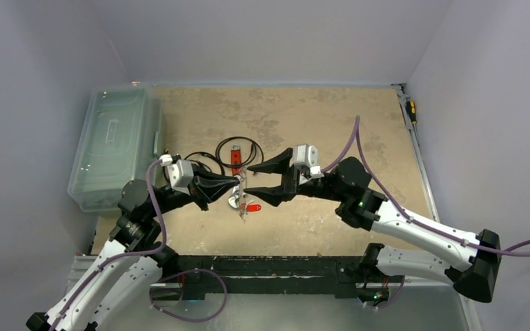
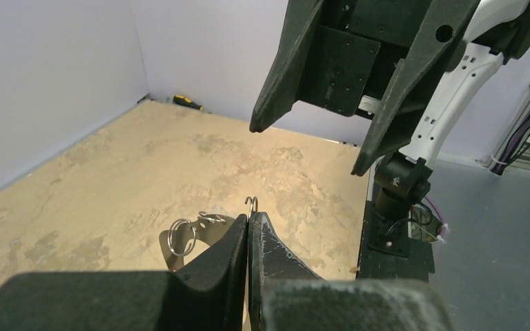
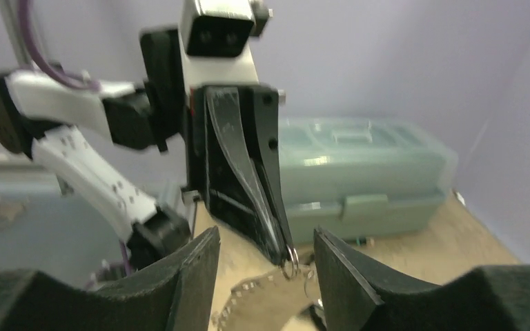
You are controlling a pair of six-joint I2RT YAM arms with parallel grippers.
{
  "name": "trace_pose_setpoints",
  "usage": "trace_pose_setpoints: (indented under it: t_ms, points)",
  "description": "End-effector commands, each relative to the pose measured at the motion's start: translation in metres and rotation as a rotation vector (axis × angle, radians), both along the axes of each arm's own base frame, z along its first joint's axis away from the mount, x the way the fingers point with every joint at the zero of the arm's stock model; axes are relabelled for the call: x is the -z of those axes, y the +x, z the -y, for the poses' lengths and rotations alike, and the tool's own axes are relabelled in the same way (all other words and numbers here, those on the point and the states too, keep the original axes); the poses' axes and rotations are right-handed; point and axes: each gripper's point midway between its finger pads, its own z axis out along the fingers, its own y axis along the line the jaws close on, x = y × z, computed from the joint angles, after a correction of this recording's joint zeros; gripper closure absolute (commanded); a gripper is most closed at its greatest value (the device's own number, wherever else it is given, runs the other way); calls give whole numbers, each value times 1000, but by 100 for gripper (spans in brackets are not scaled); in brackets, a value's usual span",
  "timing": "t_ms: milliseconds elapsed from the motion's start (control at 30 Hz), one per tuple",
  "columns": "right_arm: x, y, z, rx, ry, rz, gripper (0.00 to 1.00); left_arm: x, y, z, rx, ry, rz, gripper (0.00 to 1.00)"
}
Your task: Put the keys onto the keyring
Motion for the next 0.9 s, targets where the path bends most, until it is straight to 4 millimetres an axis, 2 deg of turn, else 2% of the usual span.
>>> trace_pose_setpoints:
  t_ms: [0,133,267,567,867]
  points:
    - [32,16,11,102,-261,53,47,-6,4,-2,-29,39,39,100]
    - [30,12,10,67,-315,76,50,-1,3,1,-11,62,35,100]
    - [37,16,7,58,-391,83,56,3,-1,4,17,80,34,100]
    - [50,33,3,81,-487,79,60,9,-5,8,48,98,26,100]
    - [41,33,1,59,-473,94,62,12,-8,10,67,104,23,100]
